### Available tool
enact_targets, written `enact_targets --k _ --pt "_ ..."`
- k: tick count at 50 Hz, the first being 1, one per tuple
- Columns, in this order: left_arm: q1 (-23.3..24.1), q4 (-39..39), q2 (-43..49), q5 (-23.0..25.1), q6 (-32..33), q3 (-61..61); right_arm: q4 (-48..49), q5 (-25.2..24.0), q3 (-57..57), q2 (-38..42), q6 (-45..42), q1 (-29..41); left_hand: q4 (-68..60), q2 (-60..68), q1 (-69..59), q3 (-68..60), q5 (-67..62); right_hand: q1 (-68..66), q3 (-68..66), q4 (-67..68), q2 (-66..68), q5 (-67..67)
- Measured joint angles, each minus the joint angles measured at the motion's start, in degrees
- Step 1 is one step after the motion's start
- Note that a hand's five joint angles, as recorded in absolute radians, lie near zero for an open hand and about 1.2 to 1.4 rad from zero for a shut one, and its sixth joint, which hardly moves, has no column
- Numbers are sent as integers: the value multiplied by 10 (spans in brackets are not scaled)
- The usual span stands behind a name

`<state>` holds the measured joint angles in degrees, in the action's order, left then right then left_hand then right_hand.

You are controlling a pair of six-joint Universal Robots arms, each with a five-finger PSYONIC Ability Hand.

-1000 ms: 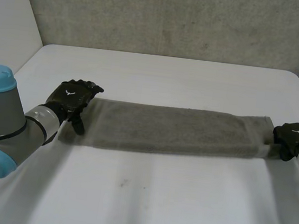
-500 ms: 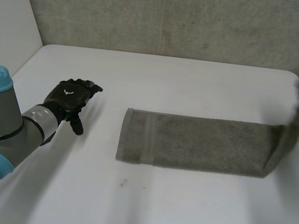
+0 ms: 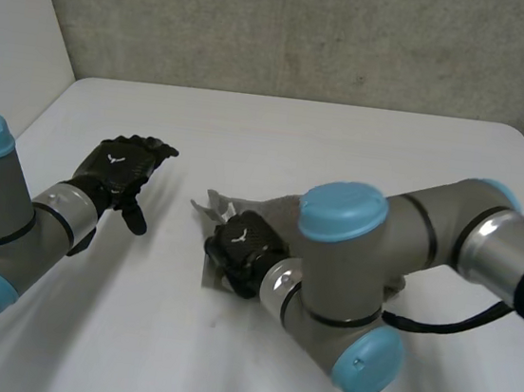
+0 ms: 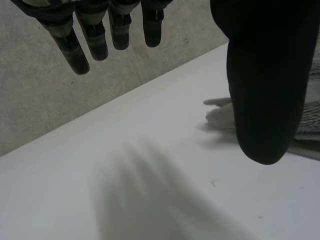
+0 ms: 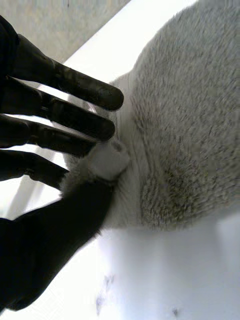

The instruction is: Fold the towel.

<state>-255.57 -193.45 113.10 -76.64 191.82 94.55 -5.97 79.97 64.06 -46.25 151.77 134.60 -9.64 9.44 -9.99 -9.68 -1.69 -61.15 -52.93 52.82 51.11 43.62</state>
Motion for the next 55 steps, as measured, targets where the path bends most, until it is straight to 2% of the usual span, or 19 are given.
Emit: enact_targets --k 3,4,5,6,7,10,15,20,21,22,23,28,34,38,39,45,51,54,55 --pt "1 0 0 0 0 -1 -2 -1 14 -33 24 -25 0 0 0 0 0 274 282 -268 -272 -253" --pt "1 0 0 0 0 -1 -1 -1 20 -43 32 -34 0 0 0 0 0 360 345 -344 -331 -332" --pt "2 0 0 0 0 -1 0 -1 29 -58 43 -46 0 0 0 0 0 360 345 -344 -331 -332" --pt "3 0 0 0 0 -2 4 -2 50 -86 65 -70 0 0 0 0 0 463 393 -389 -376 -386" --pt "3 0 0 0 0 -2 4 -2 50 -86 65 -70 0 0 0 0 0 463 393 -389 -376 -386" --pt "5 0 0 0 0 -2 15 -1 103 -134 99 -125 0 0 0 0 0 479 408 -404 -390 -401" --pt "6 0 0 0 0 -2 29 -2 193 -168 106 -204 0 0 0 0 0 501 429 -423 -409 -421" --pt "7 0 1 0 0 -1 58 -5 272 -173 70 -265 0 0 0 0 0 316 271 -270 -253 -285" --pt "7 0 1 0 0 -1 71 -5 289 -172 56 -276 0 0 0 0 0 224 190 -190 -171 -207" --pt "7 0 1 0 0 -1 77 -5 296 -171 49 -281 0 0 0 0 0 205 173 -173 -154 -192" --pt "8 0 1 0 0 0 91 -5 308 -168 36 -289 0 0 0 0 0 99 79 -91 -61 -104" --pt "10 0 1 0 0 1 131 -2 318 -162 12 -298 0 0 0 0 0 -131 -127 128 145 114" --pt "11 0 1 0 0 4 157 9 276 -169 22 -280 0 0 0 0 0 -172 -161 163 175 148" --pt "11 0 0 -1 0 5 161 17 231 -172 36 -239 0 0 0 0 0 -176 -164 165 178 150" --pt "11 0 -2 -1 -1 6 158 21 190 -166 45 -190 0 0 0 0 0 -177 -165 167 178 153" --pt "11 0 -17 -2 -2 12 128 18 95 -110 45 -63 0 0 0 0 0 -179 -166 169 179 154" --pt "10 2 -37 -5 -8 15 72 5 37 -35 1 17 0 0 0 0 0 -181 -167 169 180 155" --pt "10 3 -47 -6 -22 13 51 1 26 -17 -22 29 0 0 0 0 0 -181 -166 169 180 155" --pt "10 5 -54 -7 -36 10 35 0 23 -11 -37 33 0 0 0 0 0 25 35 -35 -17 -25"
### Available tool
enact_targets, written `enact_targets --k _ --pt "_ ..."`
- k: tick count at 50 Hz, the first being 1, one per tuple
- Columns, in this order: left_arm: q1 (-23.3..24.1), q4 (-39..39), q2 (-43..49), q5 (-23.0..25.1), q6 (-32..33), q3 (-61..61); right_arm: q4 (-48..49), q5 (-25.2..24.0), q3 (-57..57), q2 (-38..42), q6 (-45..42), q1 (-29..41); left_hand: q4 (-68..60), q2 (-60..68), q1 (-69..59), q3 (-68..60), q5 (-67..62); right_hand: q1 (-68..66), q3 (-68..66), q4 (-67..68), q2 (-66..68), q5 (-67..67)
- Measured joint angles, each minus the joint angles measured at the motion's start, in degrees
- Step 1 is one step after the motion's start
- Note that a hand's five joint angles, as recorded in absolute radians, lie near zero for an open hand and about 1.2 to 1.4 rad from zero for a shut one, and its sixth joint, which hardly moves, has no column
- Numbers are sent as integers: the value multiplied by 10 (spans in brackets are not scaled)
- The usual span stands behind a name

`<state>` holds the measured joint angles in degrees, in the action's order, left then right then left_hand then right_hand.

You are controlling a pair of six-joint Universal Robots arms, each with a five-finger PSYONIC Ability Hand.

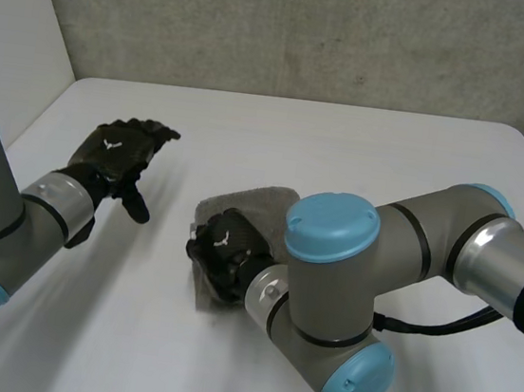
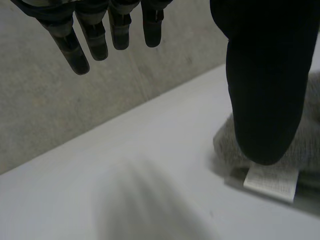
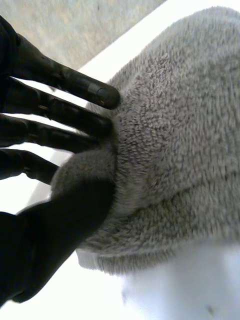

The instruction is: Fold the towel.

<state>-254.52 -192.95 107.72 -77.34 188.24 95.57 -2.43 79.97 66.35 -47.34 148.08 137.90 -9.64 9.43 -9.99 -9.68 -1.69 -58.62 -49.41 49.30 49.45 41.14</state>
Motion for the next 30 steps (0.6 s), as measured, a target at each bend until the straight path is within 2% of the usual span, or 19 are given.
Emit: enact_targets --k 1,2,4,7,12,17,20,24,30 --pt "0 1 -2 0 -7 -2 -4 0 0 0 -2 0 0 0 0 0 0 102 83 -83 -83 -75" --pt "1 2 -5 0 -13 -4 -7 -1 0 -2 -2 -1 0 0 0 0 0 102 83 -83 -83 -75" --pt "5 9 -12 -1 -47 -18 -12 -1 8 -23 21 -16 0 0 0 0 0 376 303 -302 -306 -316" --pt "15 25 -15 -2 -81 -40 -5 -2 28 -58 77 -47 0 1 0 0 0 434 355 -350 -354 -359" --pt "54 74 2 -10 -126 -92 26 -5 69 -120 208 -114 -14 17 -11 -14 0 472 390 -385 -388 -392" --pt "112 120 51 -40 -148 -148 31 -8 83 -134 299 -164 -18 21 -13 -18 -1 478 395 -390 -395 -398" --pt "157 145 105 -97 -154 -188 2 -21 65 -108 334 -187 -19 21 -13 -19 -1 480 396 -393 -395 -398" --pt "187 158 162 -172 -152 -217 -55 -36 19 -58 341 -192 -17 19 -11 -17 0 481 398 -393 -395 -400" --pt "200 165 218 -246 -146 -227 -130 -47 -56 15 332 -187 -12 14 -10 -11 0 481 398 -393 -395 -401"
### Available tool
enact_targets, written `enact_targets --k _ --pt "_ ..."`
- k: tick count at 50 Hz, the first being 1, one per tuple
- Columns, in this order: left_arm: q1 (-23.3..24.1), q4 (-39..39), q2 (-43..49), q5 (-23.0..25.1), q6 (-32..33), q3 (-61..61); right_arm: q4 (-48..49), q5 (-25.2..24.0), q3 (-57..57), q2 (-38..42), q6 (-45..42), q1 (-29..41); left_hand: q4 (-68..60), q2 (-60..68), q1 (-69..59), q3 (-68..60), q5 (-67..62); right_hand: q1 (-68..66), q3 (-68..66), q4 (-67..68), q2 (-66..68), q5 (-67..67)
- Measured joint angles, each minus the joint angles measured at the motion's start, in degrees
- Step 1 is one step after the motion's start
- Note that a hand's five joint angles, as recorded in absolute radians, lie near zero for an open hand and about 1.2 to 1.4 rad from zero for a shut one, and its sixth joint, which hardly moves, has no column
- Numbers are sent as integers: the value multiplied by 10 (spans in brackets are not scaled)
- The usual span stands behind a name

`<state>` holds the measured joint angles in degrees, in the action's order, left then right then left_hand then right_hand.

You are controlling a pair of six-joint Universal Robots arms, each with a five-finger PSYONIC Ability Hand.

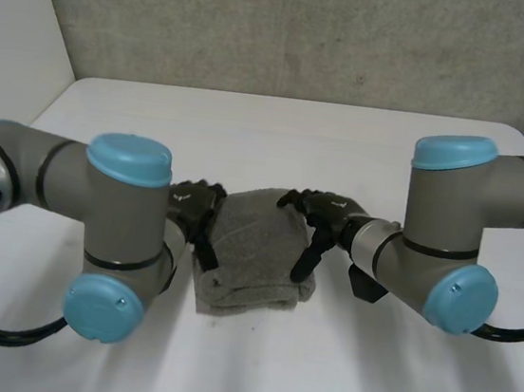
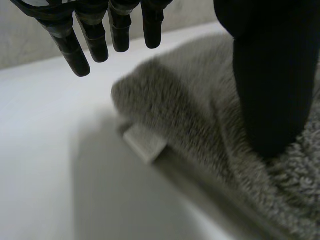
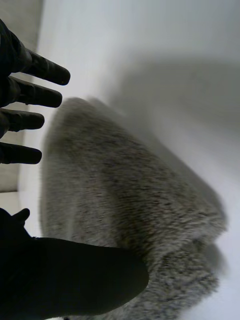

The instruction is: Fold the towel.

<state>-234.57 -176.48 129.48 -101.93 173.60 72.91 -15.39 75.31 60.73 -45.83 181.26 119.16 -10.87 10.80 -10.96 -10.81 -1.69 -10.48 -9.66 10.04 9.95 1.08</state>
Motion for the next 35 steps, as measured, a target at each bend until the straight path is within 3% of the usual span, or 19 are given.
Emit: enact_targets --k 11,17,22,27,28,35 --pt "-4 1 15 -8 2 26 -28 0 -53 39 -59 6 9 -9 11 9 1 1 0 0 0 -2" --pt "-2 1 -40 6 1 28 -15 -2 -48 -15 -68 6 11 -11 12 11 1 1 0 0 0 -2" --pt "-3 1 -119 23 0 17 22 10 -22 -121 -61 0 11 -11 12 11 1 1 0 0 0 -2" --pt "-20 12 -209 35 -1 4 64 62 26 -230 -57 -19 11 -12 12 11 1 1 0 0 0 -2" --pt "-32 23 -239 39 -1 3 80 93 48 -271 -58 -29 11 -12 12 11 1 1 0 0 0 -2" --pt "-92 92 -326 59 -1 4 99 179 106 -358 -62 -55 12 -13 12 12 1 1 0 0 0 -2"
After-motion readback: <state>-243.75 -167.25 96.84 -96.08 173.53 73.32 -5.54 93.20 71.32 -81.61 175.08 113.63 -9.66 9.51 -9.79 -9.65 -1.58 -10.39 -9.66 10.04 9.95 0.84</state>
